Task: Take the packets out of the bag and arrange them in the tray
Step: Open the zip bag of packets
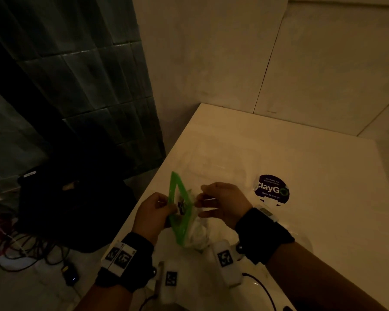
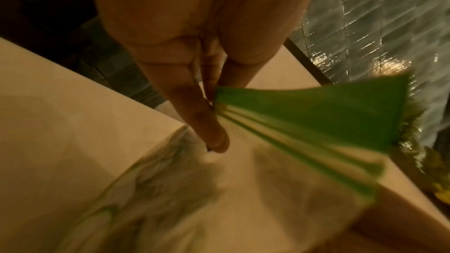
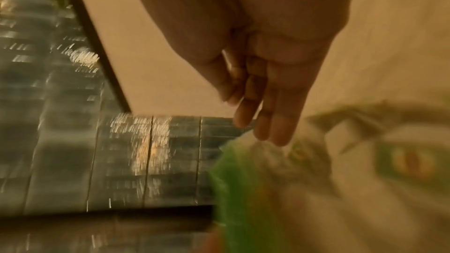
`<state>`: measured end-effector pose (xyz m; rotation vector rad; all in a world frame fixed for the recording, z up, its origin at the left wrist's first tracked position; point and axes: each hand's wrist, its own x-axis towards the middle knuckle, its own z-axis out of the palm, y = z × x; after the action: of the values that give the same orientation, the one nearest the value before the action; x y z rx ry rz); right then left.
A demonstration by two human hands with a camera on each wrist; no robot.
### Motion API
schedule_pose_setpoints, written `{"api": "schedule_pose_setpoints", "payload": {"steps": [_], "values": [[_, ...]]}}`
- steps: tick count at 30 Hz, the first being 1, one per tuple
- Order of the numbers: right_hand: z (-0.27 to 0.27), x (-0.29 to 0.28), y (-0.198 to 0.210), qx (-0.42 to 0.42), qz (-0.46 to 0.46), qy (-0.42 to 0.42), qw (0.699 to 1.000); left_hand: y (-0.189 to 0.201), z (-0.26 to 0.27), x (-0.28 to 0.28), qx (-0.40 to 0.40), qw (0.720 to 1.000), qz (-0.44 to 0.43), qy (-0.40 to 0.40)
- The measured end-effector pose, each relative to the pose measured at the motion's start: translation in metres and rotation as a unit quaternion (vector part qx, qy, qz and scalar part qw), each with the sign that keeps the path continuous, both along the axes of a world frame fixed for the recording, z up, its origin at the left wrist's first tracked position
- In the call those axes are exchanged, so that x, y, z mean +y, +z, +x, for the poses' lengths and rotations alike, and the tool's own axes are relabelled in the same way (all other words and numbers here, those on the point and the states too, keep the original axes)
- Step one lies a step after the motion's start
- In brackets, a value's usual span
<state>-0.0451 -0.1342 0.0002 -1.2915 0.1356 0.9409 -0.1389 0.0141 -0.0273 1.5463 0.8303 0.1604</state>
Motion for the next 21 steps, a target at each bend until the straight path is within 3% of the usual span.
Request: {"api": "schedule_pose_setpoints", "payload": {"steps": [2,4,6,9,12,15,17,19,21], "values": [[-0.001,0.004,0.0,-0.078,-0.122,0.085,0.986,0.004,-0.002,-0.007,-0.04,0.999,-0.033,-0.016],[-0.003,0.008,0.001,-0.175,-0.202,0.158,0.951,0.006,-0.002,-0.012,-0.063,0.995,-0.069,-0.027],[-0.002,0.006,-0.003,-0.196,-0.198,0.133,0.951,0.005,0.002,-0.012,-0.063,0.992,-0.111,0.0],[0.004,-0.001,-0.015,-0.019,-0.033,0.014,0.999,0.0,0.005,0.001,-0.041,0.991,-0.103,0.076],[0.005,-0.007,-0.022,0.135,0.092,-0.06,0.985,-0.008,0.004,0.016,-0.008,0.997,0.021,0.072],[0.002,-0.005,-0.026,0.147,0.094,-0.041,0.984,-0.01,0.005,0.02,0.024,0.996,0.056,0.065],[-0.003,-0.003,-0.032,0.117,0.075,0.013,0.99,-0.004,0.007,0.021,0.01,0.992,-0.076,0.103],[-0.006,-0.003,-0.038,0.077,0.01,0.03,0.997,0.003,0.011,0.021,0.008,0.953,-0.269,0.136],[-0.006,-0.003,-0.045,0.033,-0.067,0.035,0.997,0.008,0.013,0.018,0.03,0.921,-0.37,0.119]]}}
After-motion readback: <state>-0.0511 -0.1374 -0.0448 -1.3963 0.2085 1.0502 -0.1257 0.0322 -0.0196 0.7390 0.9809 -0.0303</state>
